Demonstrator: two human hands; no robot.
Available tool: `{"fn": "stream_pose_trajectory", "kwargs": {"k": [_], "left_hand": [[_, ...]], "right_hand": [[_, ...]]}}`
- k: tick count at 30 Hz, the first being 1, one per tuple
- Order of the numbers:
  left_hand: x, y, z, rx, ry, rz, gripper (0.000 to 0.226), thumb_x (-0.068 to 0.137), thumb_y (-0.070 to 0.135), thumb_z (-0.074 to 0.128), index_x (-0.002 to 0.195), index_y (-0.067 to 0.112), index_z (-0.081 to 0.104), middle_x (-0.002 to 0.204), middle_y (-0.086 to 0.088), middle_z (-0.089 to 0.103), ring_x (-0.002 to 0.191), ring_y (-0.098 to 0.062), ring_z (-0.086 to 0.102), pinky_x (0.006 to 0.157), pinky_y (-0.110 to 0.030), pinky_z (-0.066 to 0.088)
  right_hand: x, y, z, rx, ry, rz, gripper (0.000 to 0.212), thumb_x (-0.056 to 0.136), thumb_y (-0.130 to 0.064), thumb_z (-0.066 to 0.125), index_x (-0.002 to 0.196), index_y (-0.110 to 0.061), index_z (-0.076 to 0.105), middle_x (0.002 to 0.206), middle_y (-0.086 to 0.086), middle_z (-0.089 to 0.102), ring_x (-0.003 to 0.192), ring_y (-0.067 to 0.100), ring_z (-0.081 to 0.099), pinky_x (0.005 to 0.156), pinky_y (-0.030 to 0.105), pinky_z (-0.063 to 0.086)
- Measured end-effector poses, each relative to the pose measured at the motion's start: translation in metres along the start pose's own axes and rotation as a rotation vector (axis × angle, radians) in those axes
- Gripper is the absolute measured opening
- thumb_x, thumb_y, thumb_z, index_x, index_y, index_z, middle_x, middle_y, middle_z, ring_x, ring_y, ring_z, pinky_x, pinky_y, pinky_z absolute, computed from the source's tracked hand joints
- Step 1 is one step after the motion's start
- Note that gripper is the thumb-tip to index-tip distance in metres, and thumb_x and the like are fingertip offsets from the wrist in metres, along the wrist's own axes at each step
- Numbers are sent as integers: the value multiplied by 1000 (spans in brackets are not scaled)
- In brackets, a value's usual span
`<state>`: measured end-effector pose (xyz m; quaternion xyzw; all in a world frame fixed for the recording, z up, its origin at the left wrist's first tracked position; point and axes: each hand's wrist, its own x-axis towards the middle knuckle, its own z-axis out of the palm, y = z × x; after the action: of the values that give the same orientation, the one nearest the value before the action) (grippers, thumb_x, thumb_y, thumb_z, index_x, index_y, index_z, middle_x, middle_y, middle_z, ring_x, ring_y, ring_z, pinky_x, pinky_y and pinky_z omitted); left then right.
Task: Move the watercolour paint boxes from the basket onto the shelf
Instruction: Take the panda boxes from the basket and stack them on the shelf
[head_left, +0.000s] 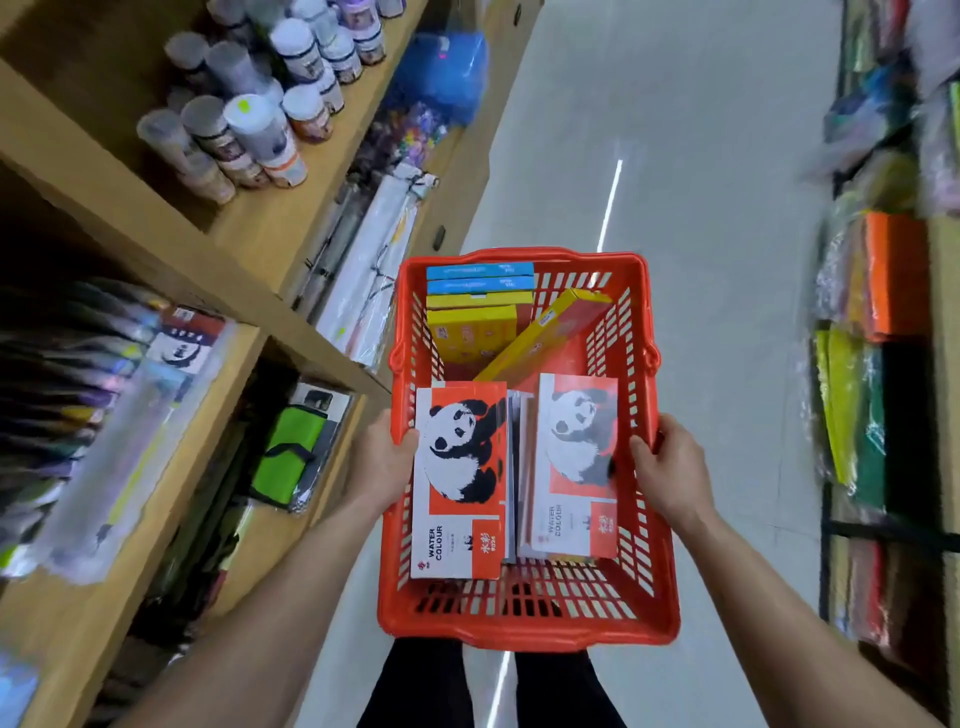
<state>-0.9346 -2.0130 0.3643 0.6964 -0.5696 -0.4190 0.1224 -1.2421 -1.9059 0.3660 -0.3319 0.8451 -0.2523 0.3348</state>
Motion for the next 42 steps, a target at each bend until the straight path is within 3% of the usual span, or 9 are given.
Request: {"fn": "stream_pose_trajectory", "kwargs": {"k": [5,11,14,19,23,27,33,36,42], "left_hand": [[81,0,26,46,-41,-30,17,101,17,57,114,13,67,98,-3,75,72,-7,66,54,-20,43],[129,-6,33,77,-70,-13,10,99,17,60,103,24,65,78,23,62,59,13,62,43,-3,37],[129,-15,30,45,-137,-20,16,99,17,61,106,31,61,85,22,65,66,14,64,49,-3,42],[140,-11,13,-152,-211,-73,23,95,20,70,100,41,61,96,24,69,82,6,72,57,-7,51],[166,14,-1,-112,-87,37,36,91,25,75,121,30,56,115,14,65,95,1,64,69,-9,48],[195,48,-7,15,-4,289,48,89,21,76,133,30,57,126,10,53,115,-10,56,95,-32,50],[233,63,15,93,-41,400,45,96,31,67,140,34,58,122,10,42,125,-19,46,106,-37,41],[243,58,26,216,9,432,44,96,32,65,140,32,59,120,8,42,123,-20,37,99,-32,34],[246,52,31,244,44,460,44,94,31,67,137,32,63,124,5,51,113,-15,34,94,-30,31]], "right_hand": [[65,5,38,-7,13,53,18,98,-5,59,114,-1,67,107,20,76,98,40,71,75,35,47],[99,0,58,-38,28,135,19,96,-8,60,114,-7,68,106,18,77,97,39,71,80,42,54],[95,-2,58,-46,25,184,15,93,-7,60,106,-12,67,92,9,75,88,37,71,68,37,48],[98,-9,48,43,21,214,21,93,-17,66,112,-26,64,99,-13,74,72,-8,69,64,20,47],[124,-36,34,47,222,134,50,94,-29,68,140,-15,55,137,5,62,112,20,64,95,45,55],[156,-77,30,-68,349,-167,33,93,-21,64,126,-14,65,125,8,64,112,27,63,96,52,54],[207,-116,66,-118,98,-241,39,96,-12,60,135,-7,64,136,12,65,119,25,63,99,24,44],[216,-115,82,-184,-2,-235,42,97,-5,59,140,-1,62,141,19,64,129,33,60,111,35,41],[187,-118,106,-96,-108,-411,27,87,-15,82,114,-14,78,102,-6,68,91,11,61,78,7,44]]}}
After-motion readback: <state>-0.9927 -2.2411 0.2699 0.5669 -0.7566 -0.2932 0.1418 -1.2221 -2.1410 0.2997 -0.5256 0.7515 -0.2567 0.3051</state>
